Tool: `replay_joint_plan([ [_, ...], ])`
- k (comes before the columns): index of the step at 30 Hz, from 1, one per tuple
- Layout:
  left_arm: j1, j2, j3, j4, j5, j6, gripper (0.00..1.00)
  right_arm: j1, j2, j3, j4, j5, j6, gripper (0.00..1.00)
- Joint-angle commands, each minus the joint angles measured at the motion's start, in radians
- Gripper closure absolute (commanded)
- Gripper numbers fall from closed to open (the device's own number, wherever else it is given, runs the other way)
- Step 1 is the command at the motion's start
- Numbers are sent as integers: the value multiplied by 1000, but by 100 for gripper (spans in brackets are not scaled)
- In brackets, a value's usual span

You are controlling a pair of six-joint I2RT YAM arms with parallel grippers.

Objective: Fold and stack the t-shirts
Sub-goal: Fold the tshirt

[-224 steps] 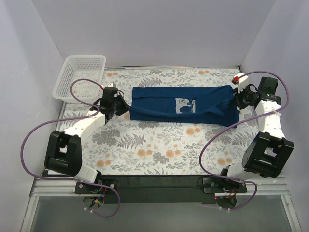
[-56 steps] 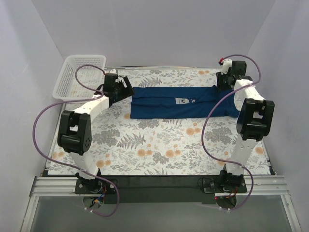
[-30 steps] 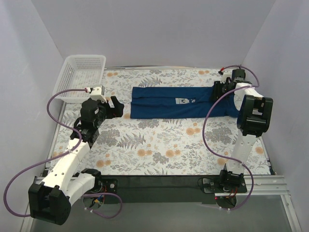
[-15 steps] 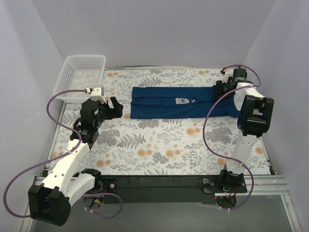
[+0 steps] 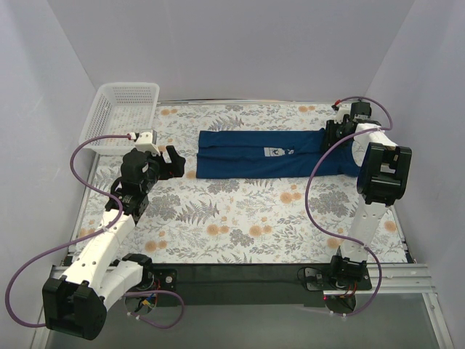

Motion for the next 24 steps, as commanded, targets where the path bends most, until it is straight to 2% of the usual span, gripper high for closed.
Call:
replay_joint_plan([
  [1, 1, -9, -3, 0, -14, 17, 23, -5, 14, 50, -5, -40, 18, 69],
  [6, 1, -8, -3, 0, -14, 17, 23, -4, 16, 59, -11, -42, 20, 75],
  [9, 1, -11, -5, 0, -16, 17, 23, -5, 10, 56, -15, -14, 17, 74],
  [15, 1, -9, -3, 0, -14, 17, 23, -5, -1, 41, -13, 43, 1, 61],
  [18, 1, -11, -3, 0, -14, 18, 23, -5, 19, 45, -15, 25, 9, 59],
  [24, 1, -11, -3, -2, -19, 18, 23, -5, 45, 58, -21, -31, 27, 66],
])
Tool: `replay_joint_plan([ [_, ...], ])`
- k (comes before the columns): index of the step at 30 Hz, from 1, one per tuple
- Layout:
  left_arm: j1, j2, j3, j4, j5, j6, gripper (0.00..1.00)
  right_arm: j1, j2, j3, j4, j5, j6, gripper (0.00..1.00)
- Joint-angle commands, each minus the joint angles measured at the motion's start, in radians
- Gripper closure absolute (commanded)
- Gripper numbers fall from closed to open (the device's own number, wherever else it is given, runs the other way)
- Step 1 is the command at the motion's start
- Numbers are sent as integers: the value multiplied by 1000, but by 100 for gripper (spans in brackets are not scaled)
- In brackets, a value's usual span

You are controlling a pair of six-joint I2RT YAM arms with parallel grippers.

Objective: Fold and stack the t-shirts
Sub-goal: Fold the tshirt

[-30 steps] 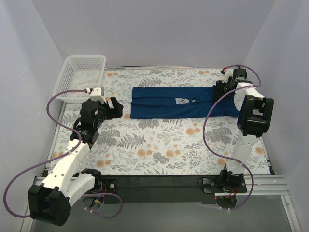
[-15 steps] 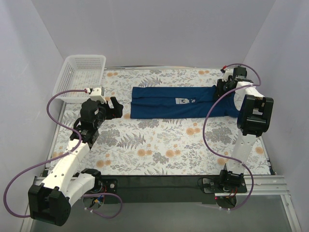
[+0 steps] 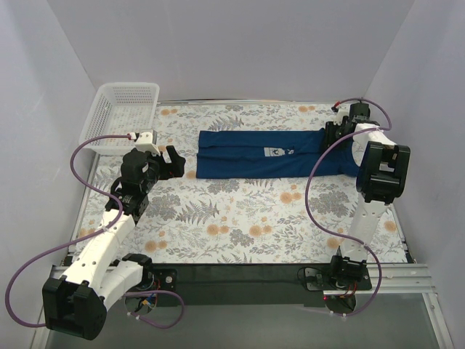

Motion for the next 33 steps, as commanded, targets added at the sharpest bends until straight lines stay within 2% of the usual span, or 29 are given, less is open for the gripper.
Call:
replay_joint_plan([
  [1, 1, -11, -3, -2, -19, 15, 23, -5, 21, 42, -6, -45, 15, 68],
  [2, 1, -9, -3, 0, -19, 17, 23, -5, 23, 46, -9, -51, 18, 69],
  [5, 1, -5, -3, -2, -17, 17, 24, -4, 21, 56, -13, -71, 23, 81],
  [6, 1, -3, -3, -2, -19, 17, 23, -5, 18, 63, -12, -82, 24, 86],
  [7, 1, -3, -3, -2, -20, 17, 23, -5, 15, 69, -12, -88, 26, 96],
  [8, 1, -2, -3, 0, -20, 17, 23, -4, 10, 76, -12, -95, 29, 99],
  [14, 1, 4, -3, 0, -20, 18, 23, -2, 19, 157, -12, -177, 79, 99],
  [19, 1, 20, -3, -2, -20, 18, 23, 24, 94, 240, -18, -256, 139, 99],
  [20, 1, 21, -3, -2, -20, 18, 24, 30, 122, 255, -17, -272, 145, 96],
  [21, 1, 23, -2, 0, -19, 20, 24, 36, 137, 270, -12, -301, 156, 86],
  [24, 1, 35, -3, -2, -20, 20, 24, 53, 194, 352, 19, -374, 193, 70],
  [25, 1, 40, -3, -2, -20, 20, 24, 62, 203, 370, 28, -384, 199, 60],
  [26, 1, 43, -3, 0, -19, 21, 24, 64, 222, 413, 37, -399, 199, 55],
  [28, 1, 46, -2, -2, -20, 21, 24, 71, 236, 450, 39, -434, 194, 50],
  [33, 1, 63, -5, -2, -20, 23, 24, 70, 199, 468, 68, -511, 121, 48],
])
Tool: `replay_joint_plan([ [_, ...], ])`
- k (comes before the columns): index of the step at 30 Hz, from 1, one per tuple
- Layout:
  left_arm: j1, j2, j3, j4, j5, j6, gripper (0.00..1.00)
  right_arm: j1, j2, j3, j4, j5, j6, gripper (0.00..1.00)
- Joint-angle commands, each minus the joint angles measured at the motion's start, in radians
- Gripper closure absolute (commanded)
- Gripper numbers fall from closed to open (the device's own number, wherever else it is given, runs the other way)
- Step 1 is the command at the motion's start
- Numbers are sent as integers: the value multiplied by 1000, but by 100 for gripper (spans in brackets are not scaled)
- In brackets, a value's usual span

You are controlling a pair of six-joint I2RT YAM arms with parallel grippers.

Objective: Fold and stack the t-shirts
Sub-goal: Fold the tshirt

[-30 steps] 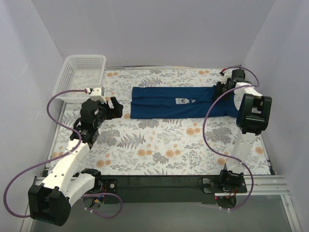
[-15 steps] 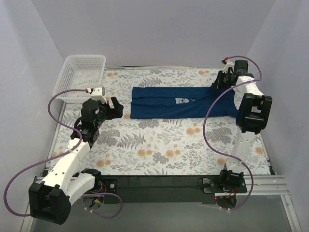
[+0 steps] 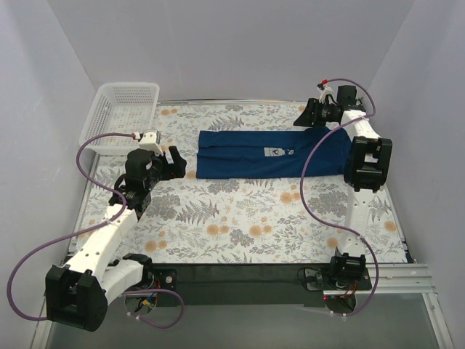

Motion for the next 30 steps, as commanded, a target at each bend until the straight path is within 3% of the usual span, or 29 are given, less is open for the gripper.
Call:
replay_joint_plan([
  [1, 2, 1, -4, -1, -16, 20, 24, -7, -81, 12, 59, -82, -84, 48],
  [6, 1, 8, 0, -5, -12, 20, 24, -27, -240, -157, 74, 69, -231, 48],
  [12, 2, 10, 3, -6, 2, 20, 24, -35, -269, -250, 76, 237, -206, 49],
  [26, 1, 8, 7, -6, 16, 20, 24, 2, -92, -120, -4, 331, -167, 51],
  [27, 1, 8, 6, -6, 16, 20, 24, 5, -82, -109, -9, 329, -166, 53],
  [30, 1, 7, 6, -6, 16, 20, 24, 16, -72, -86, -10, 279, -167, 77],
])
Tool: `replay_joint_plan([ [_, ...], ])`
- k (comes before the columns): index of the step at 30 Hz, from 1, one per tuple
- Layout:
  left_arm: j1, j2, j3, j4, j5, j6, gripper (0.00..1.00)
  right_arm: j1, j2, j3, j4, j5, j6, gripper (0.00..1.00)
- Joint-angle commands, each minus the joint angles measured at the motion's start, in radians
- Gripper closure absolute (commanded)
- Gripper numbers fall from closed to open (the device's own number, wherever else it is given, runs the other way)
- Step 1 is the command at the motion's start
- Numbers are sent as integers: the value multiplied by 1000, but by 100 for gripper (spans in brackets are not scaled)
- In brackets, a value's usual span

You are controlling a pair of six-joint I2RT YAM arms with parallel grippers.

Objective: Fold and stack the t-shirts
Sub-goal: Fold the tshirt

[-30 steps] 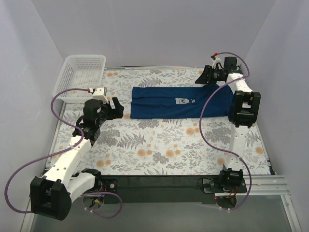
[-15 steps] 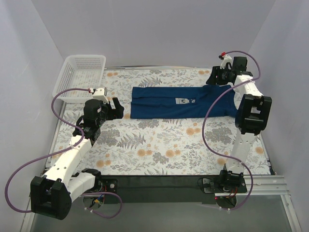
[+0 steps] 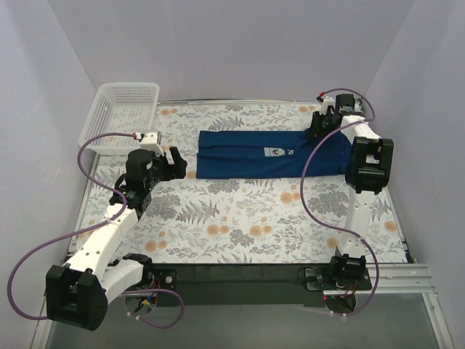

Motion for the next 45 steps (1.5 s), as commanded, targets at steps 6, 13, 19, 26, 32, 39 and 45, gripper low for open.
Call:
replay_joint_plan([
  [6, 1, -3, 8, 0, 9, 16, 24, 27, 7, 105, -7, -156, 14, 68],
  [13, 1, 2, 8, 0, 9, 16, 24, 27, 29, 116, -9, -141, 19, 51],
  [19, 1, 11, 10, 0, 15, 16, 24, 21, -5, 110, -7, -149, -9, 52],
  [26, 1, 13, 10, -1, 12, 18, 24, 42, 50, 112, -18, -123, 42, 57],
  [32, 1, 21, 11, -3, 15, 20, 24, 62, 106, 141, -18, -107, 69, 57],
  [39, 1, 33, 11, -3, 28, 18, 25, 63, 57, 141, -30, -115, -13, 49],
  [45, 1, 112, 22, -3, 147, -40, 24, 15, -266, -81, -36, -72, -199, 31],
])
